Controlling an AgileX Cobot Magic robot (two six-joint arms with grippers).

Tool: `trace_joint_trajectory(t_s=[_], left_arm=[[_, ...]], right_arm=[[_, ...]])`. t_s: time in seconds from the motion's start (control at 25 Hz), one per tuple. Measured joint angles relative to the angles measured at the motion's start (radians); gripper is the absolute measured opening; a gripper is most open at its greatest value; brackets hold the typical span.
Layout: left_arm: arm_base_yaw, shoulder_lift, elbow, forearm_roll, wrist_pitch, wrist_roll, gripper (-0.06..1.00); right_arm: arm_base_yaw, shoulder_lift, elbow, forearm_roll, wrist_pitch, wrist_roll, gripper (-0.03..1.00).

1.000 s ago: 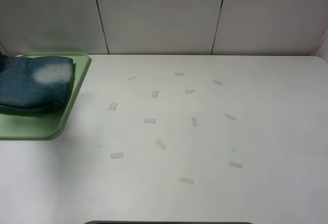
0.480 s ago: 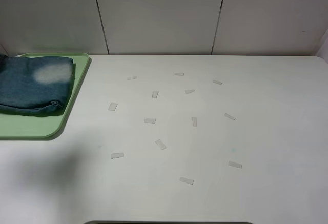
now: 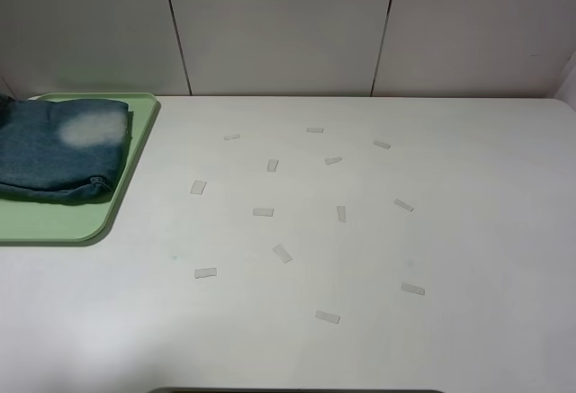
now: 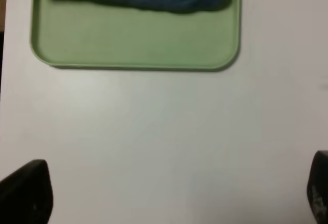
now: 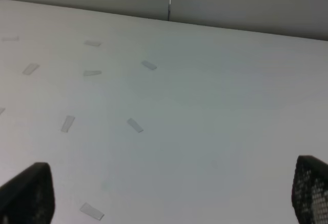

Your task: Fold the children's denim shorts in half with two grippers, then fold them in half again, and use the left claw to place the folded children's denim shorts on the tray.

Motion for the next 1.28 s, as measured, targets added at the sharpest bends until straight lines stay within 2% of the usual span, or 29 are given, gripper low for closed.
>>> trace_joint_trajectory(t_s=[0.12, 0.24, 0.44, 0.6, 0.8, 1.0, 1.28], left_arm=[[0.000, -0.126, 0.061, -0.021, 0.000, 0.000, 0.99], [-0.034, -0.254, 0.131, -0.059, 0.000, 0.000, 0.99], [-0.210, -0.433, 0.253, -0.080, -0.028, -0.021, 0.99], [-0.310, -0.541, 0.354, -0.039, -0.086, -0.084, 0.99], [-0.325, -0.664, 0.448, -0.029, -0.098, -0.097, 0.99], [-0.325, -0.793, 0.460, -0.032, -0.104, -0.094, 0.99], [-0.325, -0.803, 0.460, -0.035, -0.103, -0.075, 0.99]], right_arm=[[0.000, 0.000, 0.000, 0.000, 0.000, 0.000, 0.70], [0.000, 0.000, 0.000, 0.000, 0.000, 0.000, 0.70], [0.000, 0.000, 0.000, 0.000, 0.000, 0.000, 0.70], [0.000, 0.000, 0.000, 0.000, 0.000, 0.000, 0.70], [0.000, 0.000, 0.000, 0.000, 0.000, 0.000, 0.70], [0.000, 0.000, 0.000, 0.000, 0.000, 0.000, 0.70], [0.000, 0.000, 0.000, 0.000, 0.000, 0.000, 0.70]])
